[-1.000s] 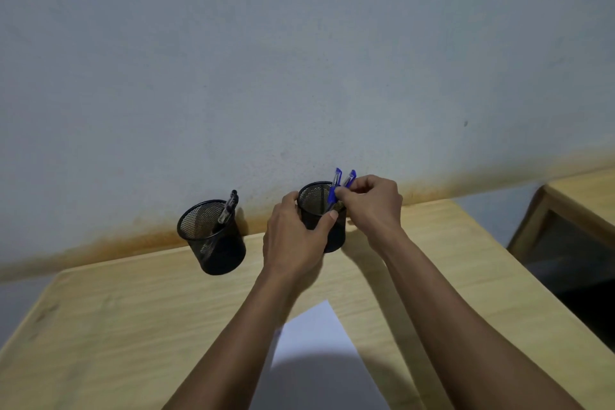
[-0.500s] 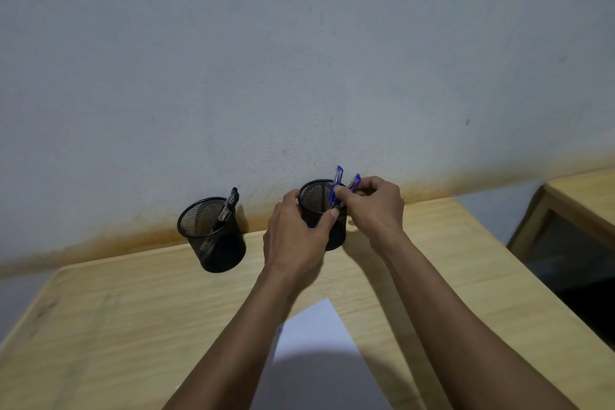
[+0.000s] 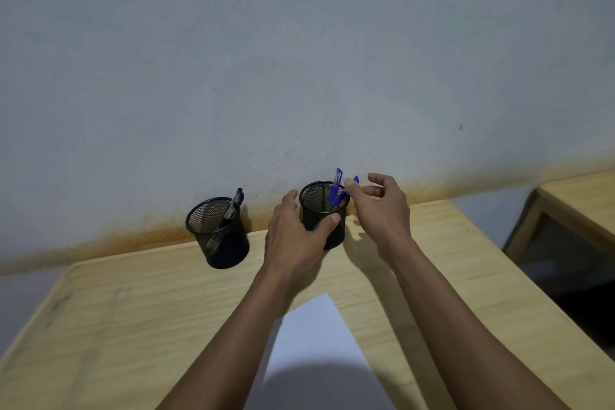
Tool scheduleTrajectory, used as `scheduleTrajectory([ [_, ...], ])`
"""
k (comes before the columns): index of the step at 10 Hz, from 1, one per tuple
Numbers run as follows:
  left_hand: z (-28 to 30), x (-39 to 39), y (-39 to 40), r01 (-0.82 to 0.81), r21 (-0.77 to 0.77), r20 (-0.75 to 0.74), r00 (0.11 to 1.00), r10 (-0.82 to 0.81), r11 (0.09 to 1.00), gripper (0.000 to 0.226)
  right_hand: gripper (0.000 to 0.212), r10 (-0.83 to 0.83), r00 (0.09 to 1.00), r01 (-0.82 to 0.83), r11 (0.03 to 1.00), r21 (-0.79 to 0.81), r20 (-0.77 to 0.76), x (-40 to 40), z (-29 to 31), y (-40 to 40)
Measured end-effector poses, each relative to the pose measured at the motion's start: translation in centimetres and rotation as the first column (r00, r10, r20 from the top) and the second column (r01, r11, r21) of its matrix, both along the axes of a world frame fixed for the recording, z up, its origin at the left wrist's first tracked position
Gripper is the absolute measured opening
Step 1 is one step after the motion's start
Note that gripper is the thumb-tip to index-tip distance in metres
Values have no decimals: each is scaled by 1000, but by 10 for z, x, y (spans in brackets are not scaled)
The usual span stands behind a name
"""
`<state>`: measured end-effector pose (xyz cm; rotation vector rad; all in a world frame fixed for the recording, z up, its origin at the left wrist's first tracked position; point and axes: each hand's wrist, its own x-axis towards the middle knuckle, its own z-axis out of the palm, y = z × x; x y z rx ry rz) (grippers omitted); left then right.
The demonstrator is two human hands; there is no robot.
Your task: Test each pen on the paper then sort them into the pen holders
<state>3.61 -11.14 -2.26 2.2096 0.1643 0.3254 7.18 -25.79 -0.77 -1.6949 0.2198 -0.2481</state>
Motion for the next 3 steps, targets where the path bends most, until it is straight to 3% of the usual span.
scheduleTrajectory([
  [2,2,-21,18,25,-40,69,997,-22,999,77,82,14,999,-13,1000,-7,33,-45,-12,-10],
  [3,2,-52,36,17,-130,84,996,-6,991,62,74,22,999,-24,999,38,39,-90,-31,-17],
])
